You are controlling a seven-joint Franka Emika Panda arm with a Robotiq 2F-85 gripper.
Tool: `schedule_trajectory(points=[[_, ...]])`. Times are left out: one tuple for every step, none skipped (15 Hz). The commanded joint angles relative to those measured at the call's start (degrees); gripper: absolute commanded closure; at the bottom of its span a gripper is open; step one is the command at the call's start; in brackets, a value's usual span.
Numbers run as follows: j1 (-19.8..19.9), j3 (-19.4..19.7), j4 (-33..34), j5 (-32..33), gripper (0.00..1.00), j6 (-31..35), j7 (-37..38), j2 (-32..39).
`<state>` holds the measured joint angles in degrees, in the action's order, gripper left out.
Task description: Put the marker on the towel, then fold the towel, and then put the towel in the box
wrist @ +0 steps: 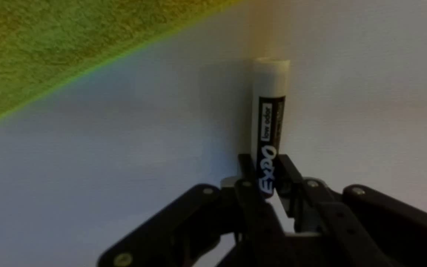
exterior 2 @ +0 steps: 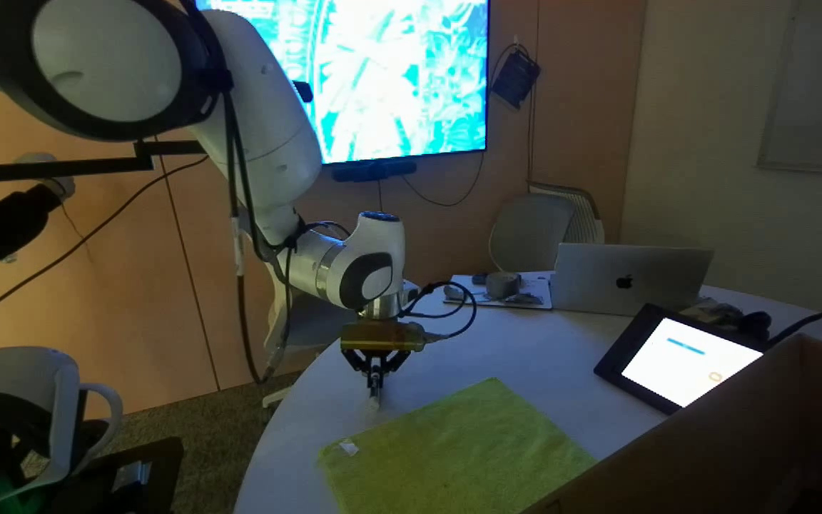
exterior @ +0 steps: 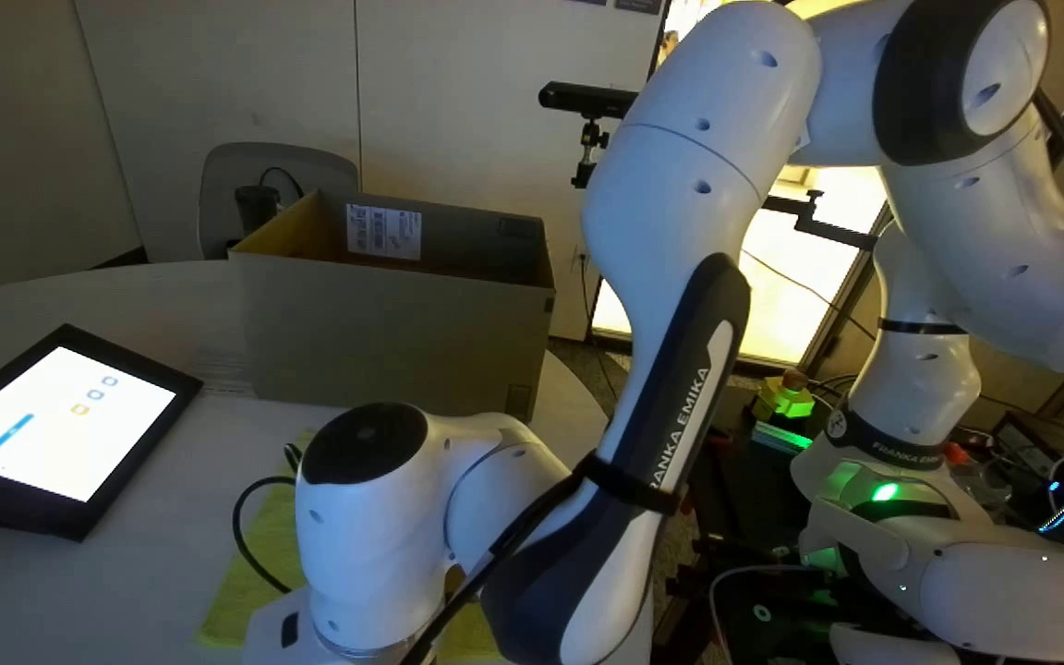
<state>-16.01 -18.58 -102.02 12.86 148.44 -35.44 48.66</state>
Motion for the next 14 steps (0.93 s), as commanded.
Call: schedule_trajectory(points=[[-0.6,0.3,-5.4,0.9,0.94,1.6,4.0,-4.8],[-0.3,-0.1,-6.3,0.2,0.95,1.4,5.0,-5.9],[-0.1,-0.4,-6.8,0.0,0.95,1.4,6.0,-6.6],[0.3,-0.7,-7.7,-0.7,0.96,1.3,7.8,-8.2],[0.5,-0.9,-8.1,-1.0,0.96,0.9,9.1,-9.2],[0.7,-0.6,-8.9,-1.5,0.96,0.9,10.9,-10.6],[0.6,-0.2,-9.4,-1.8,0.96,1.1,12.7,-11.8],[0.8,0.7,-10.0,-2.1,0.96,1.5,14.8,-13.1],[0.9,1.5,-10.6,-2.3,0.96,1.9,17.1,-14.2],[1.0,2.4,-11.1,-2.6,0.96,2.4,19.2,-15.2],[1.0,3.5,-12.0,-2.5,0.96,3.4,21.3,-16.1],[1.5,4.4,-12.8,-2.9,0.95,3.7,22.9,-16.8],[1.8,5.5,-13.7,-2.9,0.95,4.8,24.7,-17.4],[1.8,6.8,-14.5,-3.0,0.95,5.7,26.6,-17.7]])
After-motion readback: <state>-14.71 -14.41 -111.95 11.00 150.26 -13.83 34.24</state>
